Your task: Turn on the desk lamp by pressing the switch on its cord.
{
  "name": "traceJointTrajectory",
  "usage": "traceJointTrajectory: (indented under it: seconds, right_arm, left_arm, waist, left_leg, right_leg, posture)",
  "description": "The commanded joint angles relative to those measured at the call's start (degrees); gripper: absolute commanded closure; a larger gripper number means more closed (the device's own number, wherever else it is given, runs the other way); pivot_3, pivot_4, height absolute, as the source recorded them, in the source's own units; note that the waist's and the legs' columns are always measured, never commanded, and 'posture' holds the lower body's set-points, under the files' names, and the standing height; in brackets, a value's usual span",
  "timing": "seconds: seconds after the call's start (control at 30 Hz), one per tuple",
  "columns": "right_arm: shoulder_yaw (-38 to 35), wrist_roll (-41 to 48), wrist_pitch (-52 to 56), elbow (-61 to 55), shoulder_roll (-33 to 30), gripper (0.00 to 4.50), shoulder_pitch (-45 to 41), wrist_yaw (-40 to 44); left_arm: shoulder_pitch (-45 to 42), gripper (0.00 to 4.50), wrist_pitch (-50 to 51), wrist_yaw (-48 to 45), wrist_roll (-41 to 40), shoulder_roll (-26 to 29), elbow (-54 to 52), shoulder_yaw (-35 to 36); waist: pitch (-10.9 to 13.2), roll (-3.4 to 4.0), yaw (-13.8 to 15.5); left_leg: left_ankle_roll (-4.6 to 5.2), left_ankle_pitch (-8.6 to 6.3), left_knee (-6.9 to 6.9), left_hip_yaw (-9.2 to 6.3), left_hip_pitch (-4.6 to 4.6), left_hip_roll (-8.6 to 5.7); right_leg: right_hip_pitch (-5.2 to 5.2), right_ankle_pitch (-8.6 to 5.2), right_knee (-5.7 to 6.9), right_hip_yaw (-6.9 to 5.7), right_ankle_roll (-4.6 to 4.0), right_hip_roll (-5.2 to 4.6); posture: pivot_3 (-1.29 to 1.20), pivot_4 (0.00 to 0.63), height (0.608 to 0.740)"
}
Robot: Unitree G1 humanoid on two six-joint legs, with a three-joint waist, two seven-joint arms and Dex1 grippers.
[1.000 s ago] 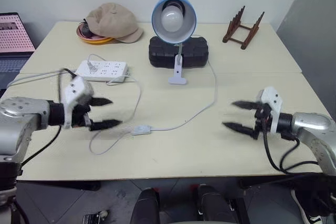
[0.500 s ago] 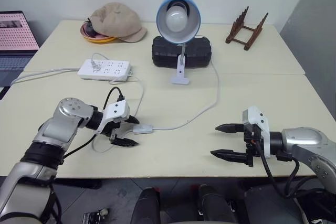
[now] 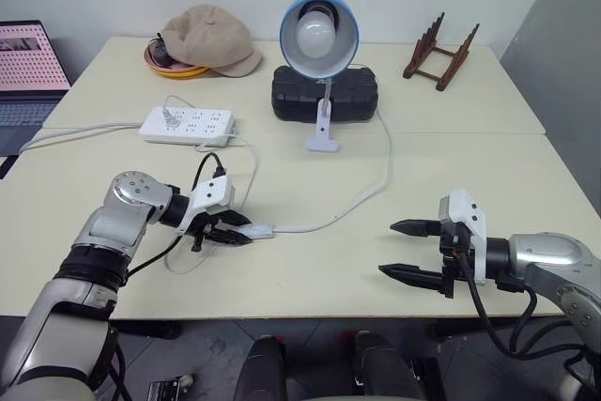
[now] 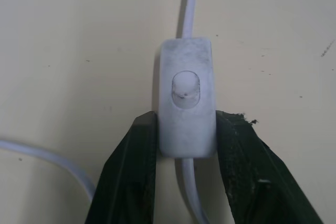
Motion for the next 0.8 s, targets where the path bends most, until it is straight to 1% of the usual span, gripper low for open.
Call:
traceJointTrajectory:
  seconds: [0.03, 0.1, 0.17, 0.23, 0.33, 0.37, 0.5, 0.53, 0.6, 0.73, 0.8]
  right_arm:
    - [-1.80, 0.19, -0.81, -0.15, 0.36, 0.00, 0.89, -0.90]
    - [-2.48, 0.78, -0.20, 0.06, 0.98, 0.00, 1.19, -1.78]
    - [-6.42, 7.38, 4.75, 1.83, 6.41, 0.00, -0.72, -8.64]
    - [-10.01, 15.69, 10.00, 3.12, 11.20, 0.00, -2.14, -15.09]
    - [-11.39, 21.88, 14.46, 2.83, 14.72, 0.00, -2.79, -21.49]
    - [-11.57, 23.32, 15.34, 2.71, 15.55, 0.00, -3.03, -23.56]
    - [-10.86, 33.95, 16.32, 5.75, 26.10, 0.00, -6.61, -41.79]
    - [-11.01, 36.61, 15.81, 6.57, 28.02, 0.00, -7.57, -45.50]
    - [-10.93, 40.56, 15.34, 7.94, 29.84, 0.00, -9.46, -50.78]
    - [-9.81, 45.43, 13.97, 10.22, 30.90, 0.00, -11.85, -57.63]
    - [-8.89, 46.13, 13.18, 11.76, 31.53, 0.00, -13.41, -59.73]
  left_arm:
    - [1.26, 3.40, 1.56, -1.50, 0.04, 1.01, -2.88, 0.43]
    - [1.10, 3.40, 2.85, -0.56, -0.50, 0.53, -4.38, 1.09]
    - [-1.65, 3.40, 4.81, 9.22, -1.97, -5.45, -6.82, 4.42]
    - [-3.51, 3.40, 9.74, 18.77, -4.74, -12.06, -10.58, 8.44]
    - [-1.80, 3.40, 15.02, 24.13, -6.90, -17.05, -18.01, 10.15]
    - [-1.21, 3.40, 15.83, 25.51, -7.03, -17.96, -19.69, 10.28]
    - [2.53, 3.40, 21.59, 36.00, -9.00, -26.98, -28.53, 9.35]
    - [3.38, 3.40, 22.15, 37.08, -8.85, -27.91, -29.81, 8.92]
    - [4.64, 3.40, 22.84, 38.40, -8.45, -28.89, -31.75, 8.09]
    - [5.66, 3.40, 24.34, 40.25, -9.64, -30.03, -34.07, 7.56]
    - [6.31, 3.40, 24.66, 40.66, -9.76, -30.12, -35.15, 6.92]
  waist:
    - [0.00, 0.00, -0.02]
    - [0.00, 0.00, -0.02]
    - [0.00, -0.01, 0.12]
    - [0.01, -0.02, 0.43]
    - [0.01, -0.11, 0.37]
    - [0.00, -0.11, 0.17]
    - [-0.03, -0.03, -0.71]
    - [-0.03, -0.02, -0.76]
    - [-0.02, -0.01, -0.97]
    - [-0.03, -0.02, -1.11]
    - [-0.04, 0.00, -1.15]
  left_leg:
    - [0.00, 0.00, 0.00, 0.00, 0.00, 0.00]
    - [0.00, 0.00, 0.02, 0.00, 0.01, 0.00]
    - [0.00, 0.00, 0.04, -0.01, 0.01, 0.00]
    - [0.00, 0.01, 0.17, -0.09, -0.03, -0.01]
    - [0.00, 0.02, 0.26, -0.14, -0.08, -0.03]
    - [0.00, 0.02, 0.23, -0.12, -0.10, -0.04]
    - [0.02, 0.01, 0.01, -0.11, 0.06, 0.03]
    - [0.02, 0.01, -0.02, -0.15, 0.06, 0.05]
    - [0.02, 0.01, -0.02, -0.18, 0.05, 0.06]
    - [0.02, 0.02, 0.09, -0.17, 0.04, 0.02]
    - [0.02, 0.02, 0.11, -0.17, 0.04, 0.01]
  right_leg:
    - [0.00, 0.00, 0.00, 0.01, 0.00, 0.00]
    - [0.00, 0.00, 0.01, 0.00, 0.00, 0.00]
    - [0.00, 0.00, 0.02, 0.01, 0.00, 0.00]
    - [0.07, 0.03, 0.06, -0.04, 0.05, 0.00]
    - [0.16, 0.14, 0.01, -0.03, 0.24, -0.01]
    - [0.15, 0.29, -0.03, 0.00, 0.50, -0.01]
    - [0.12, 0.28, 0.04, 0.02, 0.47, 0.07]
    - [0.09, 0.28, 0.08, 0.01, 0.47, 0.12]
    - [0.05, 0.28, 0.12, 0.02, 0.46, 0.16]
    - [0.08, 0.30, 0.10, 0.05, 0.45, 0.15]
    - [0.12, 0.30, 0.06, 0.06, 0.44, 0.14]
  posture:
    - [0.00, 0.150, 0.740]
    - [0.00, 0.150, 0.740]
    - [0.00, 0.150, 0.740]
    - [0.00, 0.150, 0.740]
    - [0.00, 0.150, 0.740]
    - [0.00, 0.150, 0.740]
    - [0.00, 0.150, 0.740]
    - [0.00, 0.150, 0.740]
    - [0.00, 0.150, 0.740]
    - [0.00, 0.150, 0.740]
    - [0.00, 0.150, 0.740]
